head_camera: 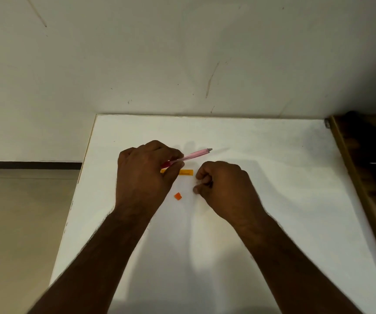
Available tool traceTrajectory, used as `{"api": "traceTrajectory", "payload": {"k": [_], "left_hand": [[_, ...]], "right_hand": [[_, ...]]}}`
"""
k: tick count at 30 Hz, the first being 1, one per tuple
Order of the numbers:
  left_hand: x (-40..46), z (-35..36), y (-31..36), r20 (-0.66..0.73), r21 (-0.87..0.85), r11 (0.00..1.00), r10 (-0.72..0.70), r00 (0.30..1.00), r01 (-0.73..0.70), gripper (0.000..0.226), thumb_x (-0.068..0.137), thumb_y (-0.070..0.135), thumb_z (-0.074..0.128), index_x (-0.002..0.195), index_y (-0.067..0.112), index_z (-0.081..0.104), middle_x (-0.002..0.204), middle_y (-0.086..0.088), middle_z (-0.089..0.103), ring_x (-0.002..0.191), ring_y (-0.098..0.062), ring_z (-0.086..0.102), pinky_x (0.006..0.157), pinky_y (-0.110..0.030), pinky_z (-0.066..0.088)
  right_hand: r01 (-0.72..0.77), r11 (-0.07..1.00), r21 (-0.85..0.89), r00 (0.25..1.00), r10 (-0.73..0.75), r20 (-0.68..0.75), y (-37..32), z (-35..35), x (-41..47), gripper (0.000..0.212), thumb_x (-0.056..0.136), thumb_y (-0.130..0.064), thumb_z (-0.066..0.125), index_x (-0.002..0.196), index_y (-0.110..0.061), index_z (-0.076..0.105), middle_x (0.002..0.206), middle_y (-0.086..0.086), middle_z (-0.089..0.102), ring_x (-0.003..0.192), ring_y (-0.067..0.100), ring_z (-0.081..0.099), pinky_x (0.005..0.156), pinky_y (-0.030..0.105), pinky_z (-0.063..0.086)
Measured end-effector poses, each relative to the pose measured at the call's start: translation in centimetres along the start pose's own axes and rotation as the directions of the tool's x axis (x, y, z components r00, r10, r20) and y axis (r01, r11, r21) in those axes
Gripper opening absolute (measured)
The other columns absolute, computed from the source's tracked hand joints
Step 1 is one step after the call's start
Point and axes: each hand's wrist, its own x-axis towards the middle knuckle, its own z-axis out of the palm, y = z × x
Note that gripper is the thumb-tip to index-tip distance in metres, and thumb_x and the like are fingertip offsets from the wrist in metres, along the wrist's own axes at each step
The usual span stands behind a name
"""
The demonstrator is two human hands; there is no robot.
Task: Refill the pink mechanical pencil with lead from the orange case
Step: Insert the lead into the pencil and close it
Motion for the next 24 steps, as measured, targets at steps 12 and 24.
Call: {"api": "traceTrajectory", "payload": {"k": [12,24], "left_hand": [[-0.1,0.0,0.0,-0.009,-0.046,0.999,-0.002,1.0,0.002,0.009,0.087,0.029,0.073,0.095,0.027,0.077,0.087,0.008,0.071,0.079,-0.017,0.068,0.081,-0.05,0.051],[-0.1,0.2,0.2,-0.002,-0.058,0.998,-0.012,1.0,0.012,0.01,0.086,0.029,0.073,0.095,0.028,0.077,0.088,0.01,0.071,0.08,-0.016,0.068,0.083,-0.051,0.05]], "right_hand": [[-0.13,0.405,0.905,0.945,0.328,-0.011,2.3,-2.5,1.1,0.015,0.09,-0.001,0.072,0.088,-0.013,0.079,0.083,0.004,0.078,0.076,0.022,0.075,0.075,0.03,0.061],[-0.047,0.389,0.92,0.952,0.297,-0.077,1.9,-2.3,1.1,0.016,0.09,0.001,0.073,0.098,-0.012,0.079,0.09,0.007,0.08,0.082,0.024,0.078,0.076,0.026,0.06]]}}
